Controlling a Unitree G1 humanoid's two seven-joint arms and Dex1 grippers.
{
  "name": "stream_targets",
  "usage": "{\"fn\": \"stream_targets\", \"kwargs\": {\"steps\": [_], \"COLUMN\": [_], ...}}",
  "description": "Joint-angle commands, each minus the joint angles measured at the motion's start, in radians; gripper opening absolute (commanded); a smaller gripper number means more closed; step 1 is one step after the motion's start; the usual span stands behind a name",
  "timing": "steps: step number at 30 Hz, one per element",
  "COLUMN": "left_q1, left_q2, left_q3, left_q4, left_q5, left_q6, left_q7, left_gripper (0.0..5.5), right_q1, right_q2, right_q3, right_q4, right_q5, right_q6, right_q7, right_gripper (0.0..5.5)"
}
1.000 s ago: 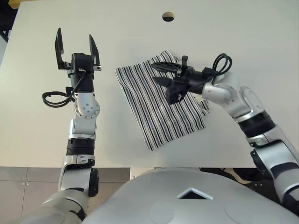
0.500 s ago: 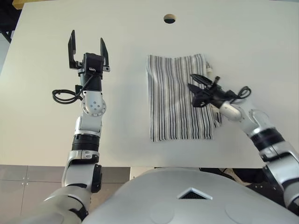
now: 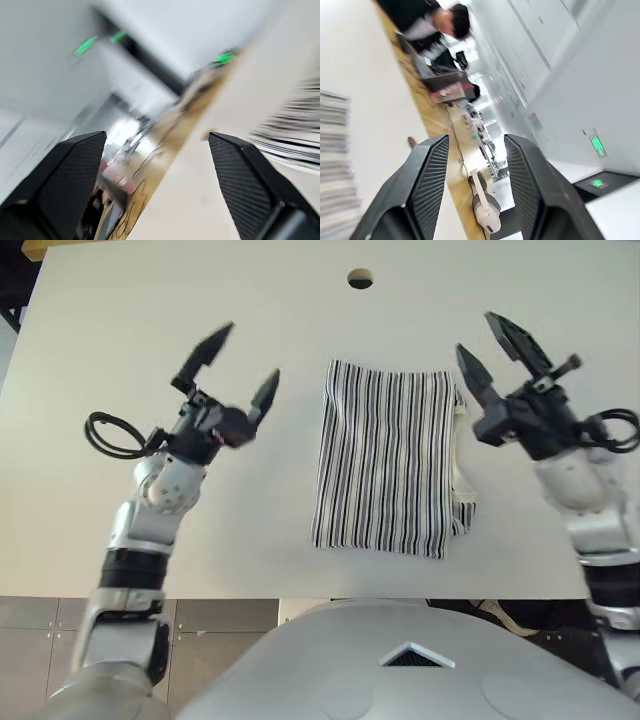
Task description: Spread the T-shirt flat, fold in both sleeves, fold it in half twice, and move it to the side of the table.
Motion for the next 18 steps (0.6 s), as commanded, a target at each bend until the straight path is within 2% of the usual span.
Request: {"fn": "stream_targets", "kwargs": {"steps": [1, 3, 5, 9, 13, 18], "left_q1": [0.135, 0.187, 0.195, 0.148, 0.116, 0.060], "left_q2": [0.130, 0.172, 0.186, 0.189, 0.205, 0.157], "left_q3": [-0.008, -0.032, -0.069, -0.130, -0.166, -0.274], "left_q4": [-0.088, -0.105, -0.105, -0.081, -0.044, -0.040], "left_q5": [-0.026, -0.007, 0.006, 0.052, 0.098, 0.091], "left_q6": [-0.005, 0.000, 0.003, -0.001, -0.019, -0.057], "left_q7": [-0.149, -0.215, -0.273, -0.354, -0.401, -0.459], "left_gripper": [3.78, 3.78, 3.78, 3.78, 3.78, 3.78], "right_q1": [0.256, 0.387, 0.421, 0.410, 0.369, 0.287], "right_q2": [-0.198, -0.274, -0.310, -0.341, -0.317, -0.266], "right_q3": [-0.064, -0.086, -0.091, -0.084, -0.005, 0.115], "right_q4": [0.007, 0.014, 0.030, 0.055, 0.022, 0.019], "right_q5": [0.023, 0.007, -0.023, -0.088, -0.093, -0.112], "right_q6": [-0.080, -0.101, -0.115, -0.132, -0.157, -0.175], "right_q7": [0.167, 0.238, 0.277, 0.318, 0.366, 0.414], "right_gripper": [2.44, 2.83, 3.15, 3.15, 3.15, 3.15]}}
